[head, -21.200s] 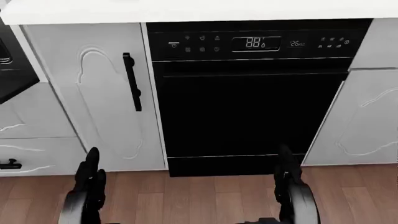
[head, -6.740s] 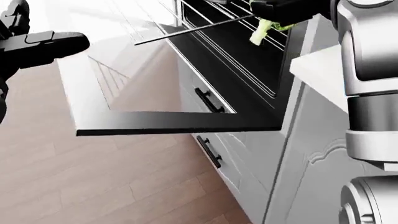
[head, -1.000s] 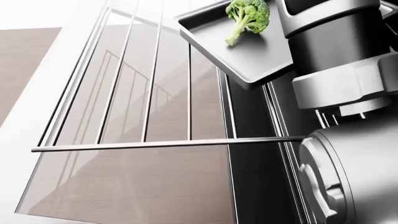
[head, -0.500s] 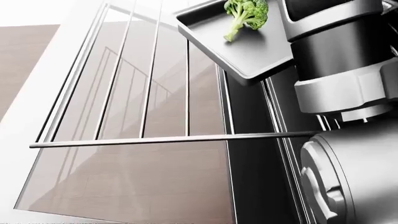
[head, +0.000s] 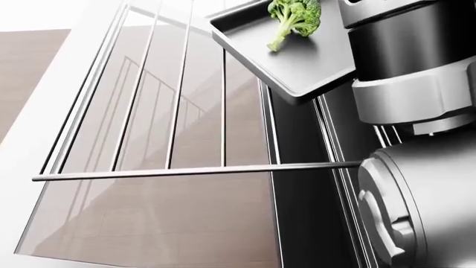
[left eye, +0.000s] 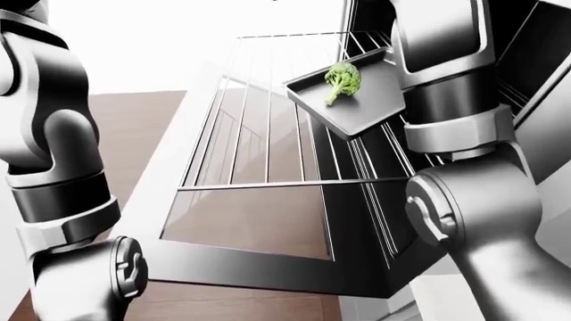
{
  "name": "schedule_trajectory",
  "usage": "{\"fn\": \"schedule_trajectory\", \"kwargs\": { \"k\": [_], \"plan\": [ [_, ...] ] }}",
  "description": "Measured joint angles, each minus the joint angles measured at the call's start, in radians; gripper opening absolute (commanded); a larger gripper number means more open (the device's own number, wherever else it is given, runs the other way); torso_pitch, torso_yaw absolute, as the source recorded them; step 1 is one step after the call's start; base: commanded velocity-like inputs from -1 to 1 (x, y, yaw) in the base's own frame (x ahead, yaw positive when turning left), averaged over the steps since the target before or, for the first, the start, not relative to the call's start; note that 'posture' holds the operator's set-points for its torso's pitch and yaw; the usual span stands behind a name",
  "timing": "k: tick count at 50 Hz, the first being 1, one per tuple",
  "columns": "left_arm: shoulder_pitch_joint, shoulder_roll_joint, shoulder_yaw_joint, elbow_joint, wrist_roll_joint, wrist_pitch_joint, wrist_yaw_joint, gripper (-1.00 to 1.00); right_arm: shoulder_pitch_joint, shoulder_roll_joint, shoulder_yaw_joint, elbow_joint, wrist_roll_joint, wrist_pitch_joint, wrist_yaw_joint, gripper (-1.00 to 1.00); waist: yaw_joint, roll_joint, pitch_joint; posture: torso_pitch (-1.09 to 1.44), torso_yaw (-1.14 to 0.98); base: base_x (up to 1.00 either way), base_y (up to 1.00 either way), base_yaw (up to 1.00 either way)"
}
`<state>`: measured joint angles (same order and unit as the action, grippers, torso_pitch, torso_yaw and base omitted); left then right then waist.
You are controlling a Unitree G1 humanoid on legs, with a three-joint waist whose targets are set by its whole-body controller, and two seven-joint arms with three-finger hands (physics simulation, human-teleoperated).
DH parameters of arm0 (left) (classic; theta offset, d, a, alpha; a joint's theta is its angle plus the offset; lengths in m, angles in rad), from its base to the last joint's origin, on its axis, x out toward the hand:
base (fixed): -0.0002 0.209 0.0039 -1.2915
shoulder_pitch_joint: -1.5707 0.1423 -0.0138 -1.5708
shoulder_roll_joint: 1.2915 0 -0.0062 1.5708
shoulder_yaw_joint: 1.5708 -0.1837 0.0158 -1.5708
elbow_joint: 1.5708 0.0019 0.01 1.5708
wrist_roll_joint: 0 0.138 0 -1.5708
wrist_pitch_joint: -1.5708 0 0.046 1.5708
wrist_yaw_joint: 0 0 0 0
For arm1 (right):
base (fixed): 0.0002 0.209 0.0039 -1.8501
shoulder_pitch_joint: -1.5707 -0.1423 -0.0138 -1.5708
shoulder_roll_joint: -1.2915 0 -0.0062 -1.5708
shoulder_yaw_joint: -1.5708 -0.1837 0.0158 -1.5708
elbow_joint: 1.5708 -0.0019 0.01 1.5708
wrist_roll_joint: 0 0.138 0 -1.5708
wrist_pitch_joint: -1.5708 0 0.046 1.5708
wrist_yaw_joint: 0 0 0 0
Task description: Place the broccoli on the top rack of the oven.
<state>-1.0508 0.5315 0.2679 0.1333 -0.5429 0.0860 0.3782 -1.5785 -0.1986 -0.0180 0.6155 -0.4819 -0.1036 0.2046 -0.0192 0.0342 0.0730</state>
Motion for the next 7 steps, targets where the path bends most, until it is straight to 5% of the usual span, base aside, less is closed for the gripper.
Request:
{"fn": "schedule_trajectory", "kwargs": {
  "k": [7],
  "plan": [
    [-0.005,0.004,0.003,0.007,-0.006,-0.014,0.002,1.00,-0.019,-0.001,-0.004,0.001,0.006,-0.003,-0.004,1.00,-0.001,0.001,0.001,0.00,0.00,0.00,0.00,0.00]
  ]
}}
